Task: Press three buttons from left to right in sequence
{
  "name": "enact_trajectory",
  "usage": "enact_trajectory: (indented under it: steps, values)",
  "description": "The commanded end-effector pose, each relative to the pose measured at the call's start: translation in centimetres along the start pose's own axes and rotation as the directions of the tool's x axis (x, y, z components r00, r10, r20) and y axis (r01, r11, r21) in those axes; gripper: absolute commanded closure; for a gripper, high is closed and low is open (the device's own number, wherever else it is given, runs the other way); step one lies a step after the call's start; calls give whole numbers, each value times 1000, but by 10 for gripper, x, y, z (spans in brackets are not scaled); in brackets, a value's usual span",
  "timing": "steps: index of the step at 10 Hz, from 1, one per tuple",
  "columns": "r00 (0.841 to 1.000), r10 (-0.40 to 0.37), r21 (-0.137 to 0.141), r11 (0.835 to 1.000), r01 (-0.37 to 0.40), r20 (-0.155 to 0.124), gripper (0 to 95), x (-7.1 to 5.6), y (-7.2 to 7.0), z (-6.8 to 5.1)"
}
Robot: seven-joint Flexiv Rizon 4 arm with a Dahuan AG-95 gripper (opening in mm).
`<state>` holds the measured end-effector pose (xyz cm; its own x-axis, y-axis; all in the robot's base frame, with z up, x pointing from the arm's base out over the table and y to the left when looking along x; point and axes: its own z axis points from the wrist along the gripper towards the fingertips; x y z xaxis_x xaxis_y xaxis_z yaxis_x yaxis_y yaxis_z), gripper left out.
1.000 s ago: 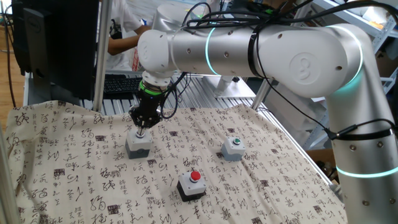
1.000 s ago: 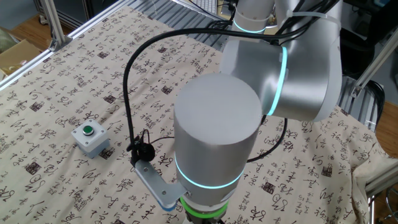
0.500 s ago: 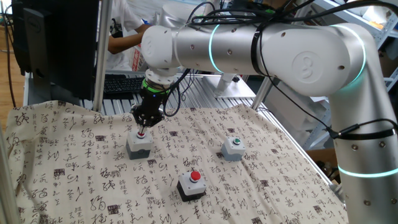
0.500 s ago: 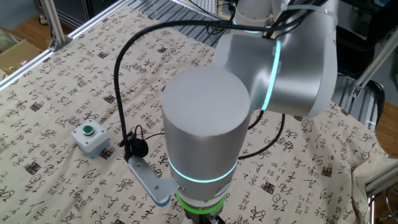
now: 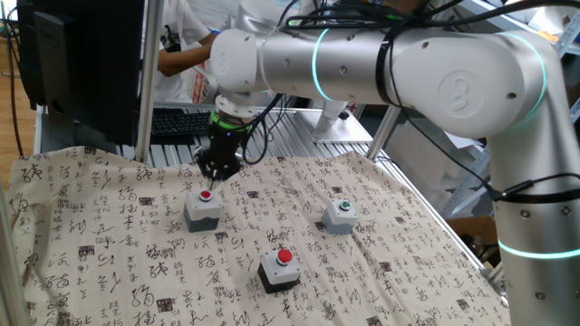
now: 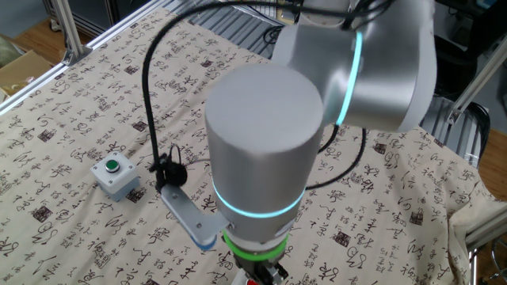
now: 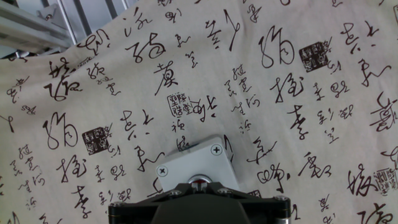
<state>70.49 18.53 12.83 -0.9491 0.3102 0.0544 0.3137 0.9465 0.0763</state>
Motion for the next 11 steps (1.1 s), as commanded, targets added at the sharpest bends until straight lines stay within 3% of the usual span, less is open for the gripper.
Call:
enact_trajectory:
  steps: [1, 4, 11]
  values:
    - [1000, -3, -4, 1000, 3, -8, 950, 5, -7, -10]
    - [1000, -2, -5, 1000, 2, -12, 950, 11, -15, -19]
    - [1000, 19, -19, 1000, -19, -14, 950, 14, -21, -25]
